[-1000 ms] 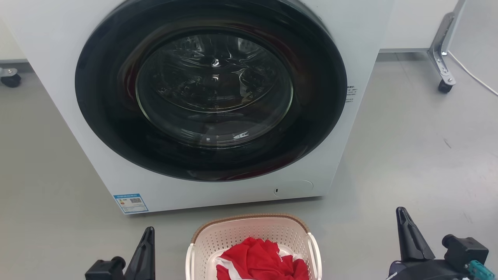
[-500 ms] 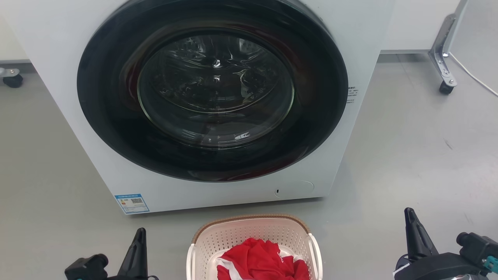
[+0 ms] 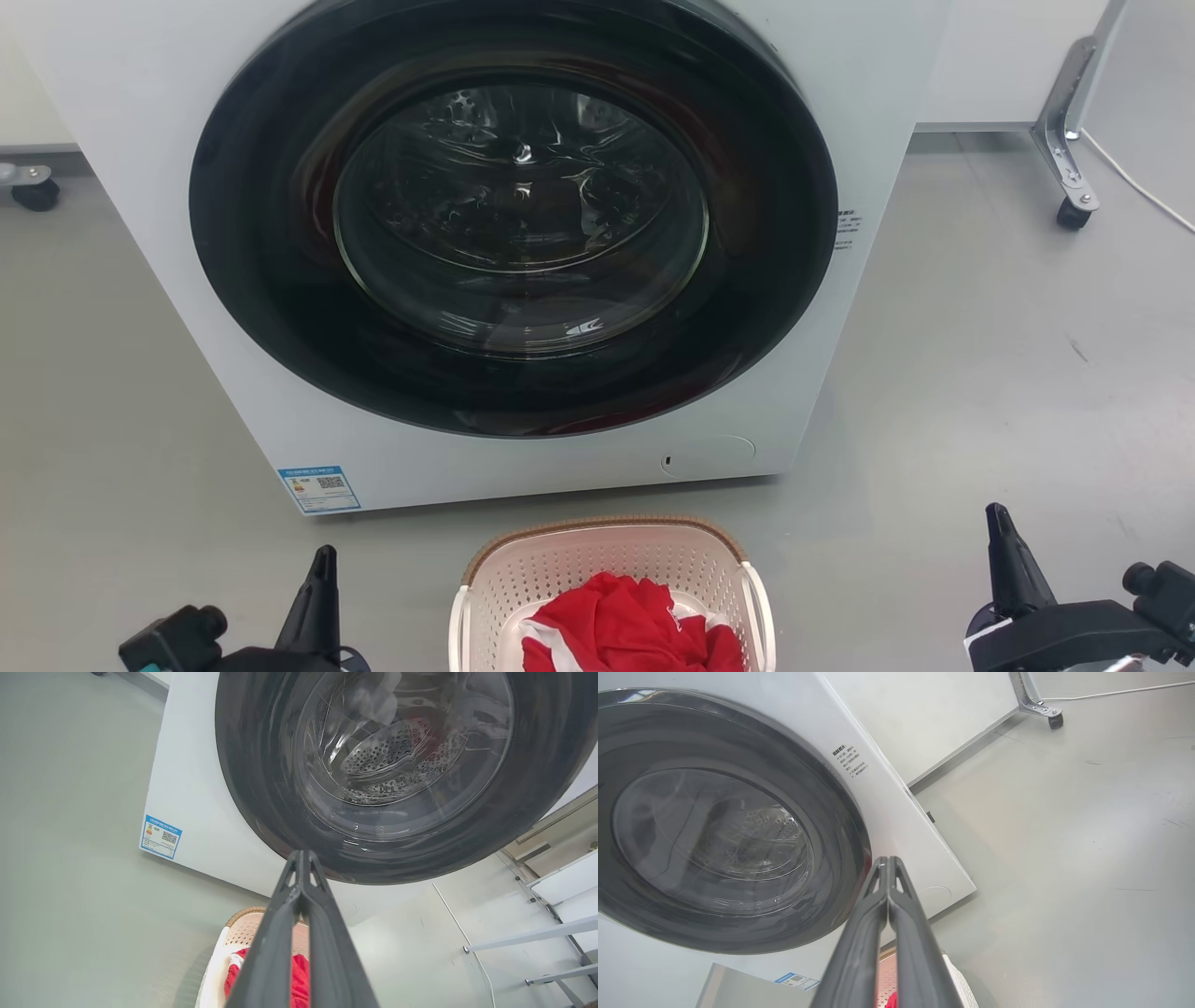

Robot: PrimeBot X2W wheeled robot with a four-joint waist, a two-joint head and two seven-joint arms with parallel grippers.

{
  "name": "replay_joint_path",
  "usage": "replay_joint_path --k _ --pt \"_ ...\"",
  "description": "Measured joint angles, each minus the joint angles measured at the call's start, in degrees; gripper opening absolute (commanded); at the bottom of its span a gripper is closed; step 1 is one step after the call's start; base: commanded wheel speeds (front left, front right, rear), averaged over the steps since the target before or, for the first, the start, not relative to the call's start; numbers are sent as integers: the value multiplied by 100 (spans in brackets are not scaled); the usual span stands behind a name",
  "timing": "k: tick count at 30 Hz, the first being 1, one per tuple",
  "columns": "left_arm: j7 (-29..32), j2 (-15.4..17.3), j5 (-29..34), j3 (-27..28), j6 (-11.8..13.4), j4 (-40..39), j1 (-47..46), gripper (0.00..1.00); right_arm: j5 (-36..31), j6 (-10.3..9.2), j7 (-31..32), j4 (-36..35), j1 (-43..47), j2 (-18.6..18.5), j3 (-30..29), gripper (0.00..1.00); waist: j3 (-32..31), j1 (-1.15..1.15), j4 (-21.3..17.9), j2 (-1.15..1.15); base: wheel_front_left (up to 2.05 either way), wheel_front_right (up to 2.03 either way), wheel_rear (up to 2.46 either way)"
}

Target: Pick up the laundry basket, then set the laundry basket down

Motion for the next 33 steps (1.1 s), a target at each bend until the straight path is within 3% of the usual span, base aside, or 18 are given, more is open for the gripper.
replay_joint_path --k 33 --pt "577 -221 -2210 689 -469 243 -245 0 2149 452 634 286 -132 387 -833 0 -37 0 46 0 0 0 0"
